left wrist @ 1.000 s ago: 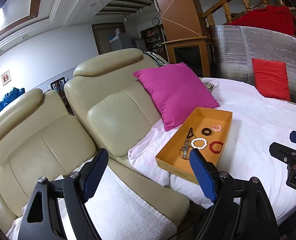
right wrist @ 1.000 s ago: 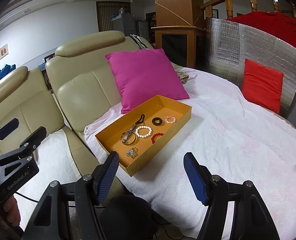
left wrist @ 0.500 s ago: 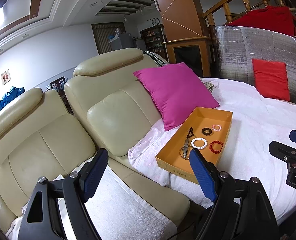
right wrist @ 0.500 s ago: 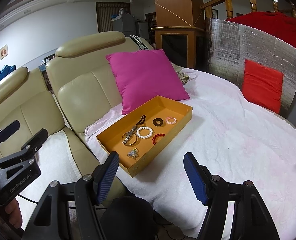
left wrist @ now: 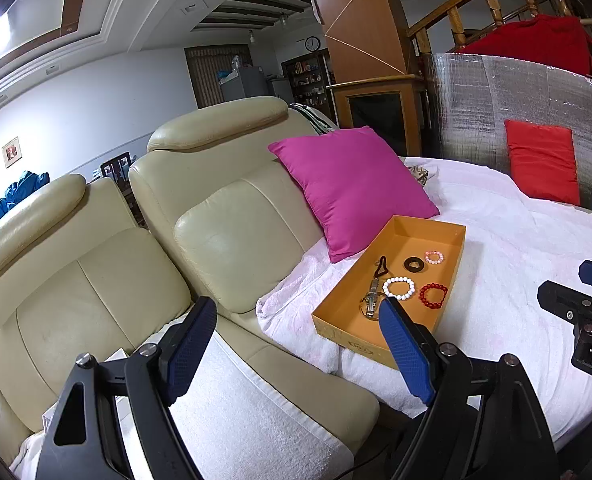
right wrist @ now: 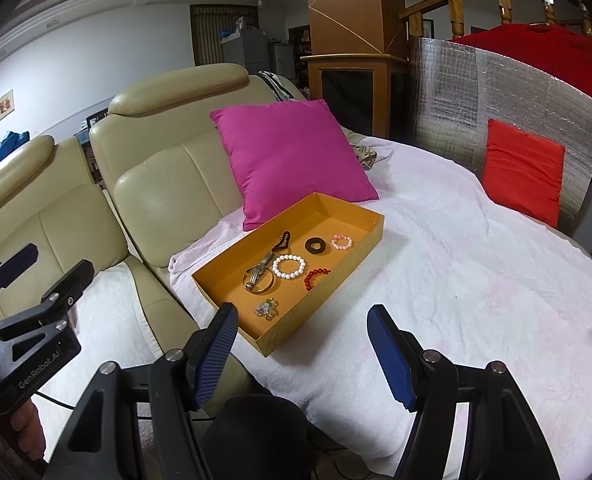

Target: Organize jewelry

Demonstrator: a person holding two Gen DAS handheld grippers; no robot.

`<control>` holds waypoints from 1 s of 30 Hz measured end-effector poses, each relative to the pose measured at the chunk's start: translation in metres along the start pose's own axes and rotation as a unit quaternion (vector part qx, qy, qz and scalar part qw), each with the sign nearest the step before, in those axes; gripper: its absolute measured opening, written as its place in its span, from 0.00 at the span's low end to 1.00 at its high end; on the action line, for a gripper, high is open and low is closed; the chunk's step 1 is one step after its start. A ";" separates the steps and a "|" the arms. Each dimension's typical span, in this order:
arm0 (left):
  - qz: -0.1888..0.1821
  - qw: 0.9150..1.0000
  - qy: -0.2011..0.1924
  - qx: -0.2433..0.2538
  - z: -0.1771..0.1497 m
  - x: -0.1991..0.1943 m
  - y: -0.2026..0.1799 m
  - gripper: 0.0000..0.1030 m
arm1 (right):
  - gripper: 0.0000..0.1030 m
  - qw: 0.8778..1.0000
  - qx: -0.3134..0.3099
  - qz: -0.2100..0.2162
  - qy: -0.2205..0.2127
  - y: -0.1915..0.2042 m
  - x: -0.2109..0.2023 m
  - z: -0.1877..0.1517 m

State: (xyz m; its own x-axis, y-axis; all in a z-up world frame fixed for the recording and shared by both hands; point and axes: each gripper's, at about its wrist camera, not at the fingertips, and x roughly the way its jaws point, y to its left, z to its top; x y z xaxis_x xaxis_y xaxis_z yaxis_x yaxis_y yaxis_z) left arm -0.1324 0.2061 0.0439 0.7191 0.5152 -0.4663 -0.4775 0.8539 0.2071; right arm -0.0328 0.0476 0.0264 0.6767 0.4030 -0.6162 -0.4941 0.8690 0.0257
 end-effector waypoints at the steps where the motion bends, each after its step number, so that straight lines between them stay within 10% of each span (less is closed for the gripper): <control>1: 0.000 1.000 0.000 0.000 0.000 0.000 0.000 0.81 | 0.69 1.000 0.000 -0.001 0.000 0.000 0.000 0.000; 30: -0.004 1.000 -0.002 -0.012 -0.003 0.005 0.010 0.81 | 0.69 1.000 -0.003 -0.016 0.005 0.010 0.007 0.006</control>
State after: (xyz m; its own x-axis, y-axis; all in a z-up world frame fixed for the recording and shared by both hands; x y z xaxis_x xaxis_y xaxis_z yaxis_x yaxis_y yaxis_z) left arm -0.1348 0.2175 0.0410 0.7252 0.5089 -0.4637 -0.4841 0.8558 0.1822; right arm -0.0299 0.0613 0.0274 0.6867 0.3729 -0.6239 -0.4761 0.8794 0.0016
